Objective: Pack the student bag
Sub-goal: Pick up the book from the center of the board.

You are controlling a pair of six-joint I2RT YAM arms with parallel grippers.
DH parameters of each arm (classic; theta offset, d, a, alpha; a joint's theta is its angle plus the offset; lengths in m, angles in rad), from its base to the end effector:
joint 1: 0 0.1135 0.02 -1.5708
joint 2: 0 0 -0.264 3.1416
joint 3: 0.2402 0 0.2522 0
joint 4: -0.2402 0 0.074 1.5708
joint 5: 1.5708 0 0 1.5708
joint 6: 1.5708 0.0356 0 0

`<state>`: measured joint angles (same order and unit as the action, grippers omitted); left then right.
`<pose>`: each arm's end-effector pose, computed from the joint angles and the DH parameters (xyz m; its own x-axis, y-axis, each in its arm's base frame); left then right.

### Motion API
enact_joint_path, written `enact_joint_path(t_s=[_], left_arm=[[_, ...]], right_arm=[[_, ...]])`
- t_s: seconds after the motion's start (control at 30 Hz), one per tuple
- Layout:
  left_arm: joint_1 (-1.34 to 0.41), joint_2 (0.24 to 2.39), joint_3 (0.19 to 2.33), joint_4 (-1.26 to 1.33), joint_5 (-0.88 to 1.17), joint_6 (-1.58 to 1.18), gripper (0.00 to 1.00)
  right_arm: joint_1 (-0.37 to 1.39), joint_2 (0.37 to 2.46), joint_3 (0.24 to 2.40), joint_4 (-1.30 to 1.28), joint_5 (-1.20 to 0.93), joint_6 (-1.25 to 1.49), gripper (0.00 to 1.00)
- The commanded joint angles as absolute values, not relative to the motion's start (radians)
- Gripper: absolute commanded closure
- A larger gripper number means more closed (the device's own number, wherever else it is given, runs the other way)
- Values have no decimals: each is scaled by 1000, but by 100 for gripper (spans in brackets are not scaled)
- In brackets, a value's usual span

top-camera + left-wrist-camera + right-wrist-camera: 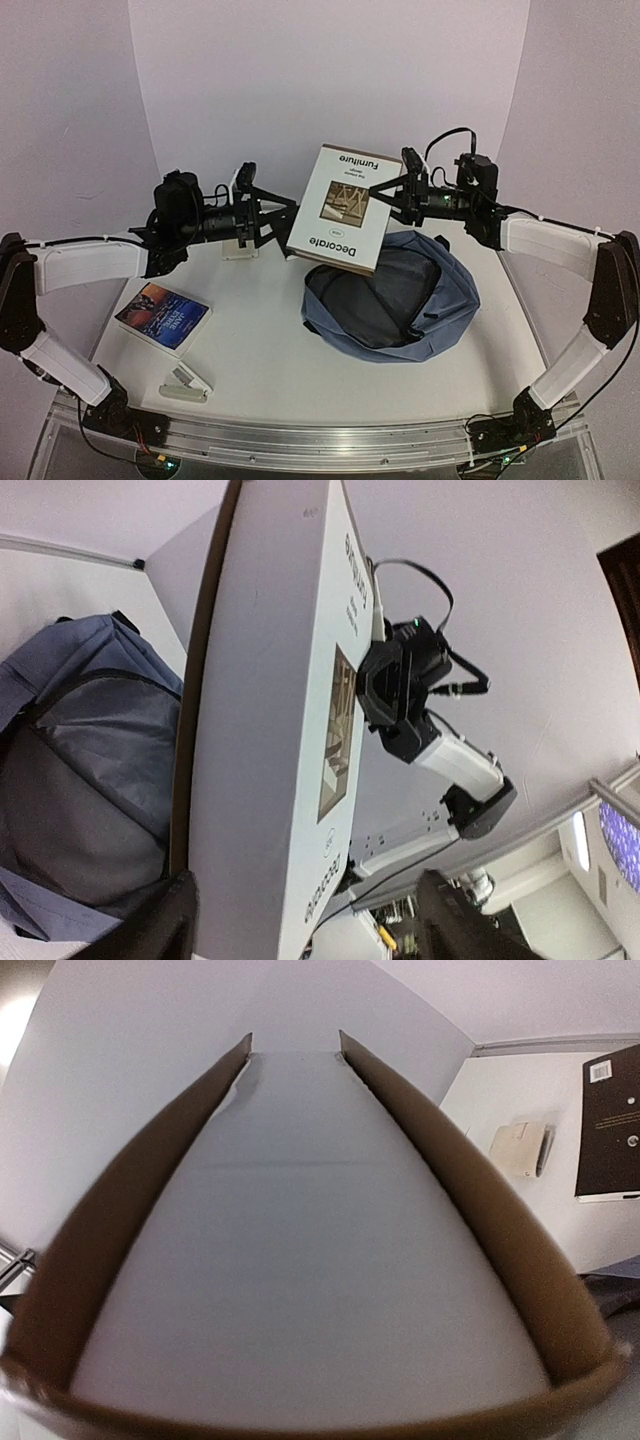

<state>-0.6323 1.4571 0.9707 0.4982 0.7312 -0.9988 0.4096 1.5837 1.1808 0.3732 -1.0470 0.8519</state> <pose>0.2563 -0.2172 0.3155 -0.8176 -0.1768 -0.5479 0.5377 0.1056 -0.8365 0.3217 0.1733 0.3339 -0.7653 0.0781 -0.6389 -0.6335 0.0840 0.7691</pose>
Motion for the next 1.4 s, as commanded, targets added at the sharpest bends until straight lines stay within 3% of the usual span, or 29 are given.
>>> enact_joint_path(t_s=[0.0, 0.23, 0.43, 0.9, 1.03, 1.17, 1.37], left_arm=[[-635, 1343, 872, 629, 477, -1008, 13], [-664, 1451, 816, 847, 438, -1119, 0], [-735, 1549, 866, 943, 389, -1116, 0], [-805, 1735, 990, 1160, 373, -1162, 0], [-805, 1769, 1031, 1199, 388, -1193, 7], [-805, 1780, 1037, 1225, 375, -1193, 24], [-807, 1833, 1038, 1334, 335, -1239, 35]], right_arm=[[390, 1538, 1254, 448, -869, 903, 80], [382, 1582, 1258, 602, -726, 1087, 82], [384, 1613, 1202, 758, -682, 1256, 81], [430, 1599, 1113, 810, -656, 1286, 83], [444, 1603, 1107, 831, -656, 1290, 83], [453, 1601, 1080, 848, -637, 1284, 83], [460, 1594, 1034, 873, -607, 1287, 83]])
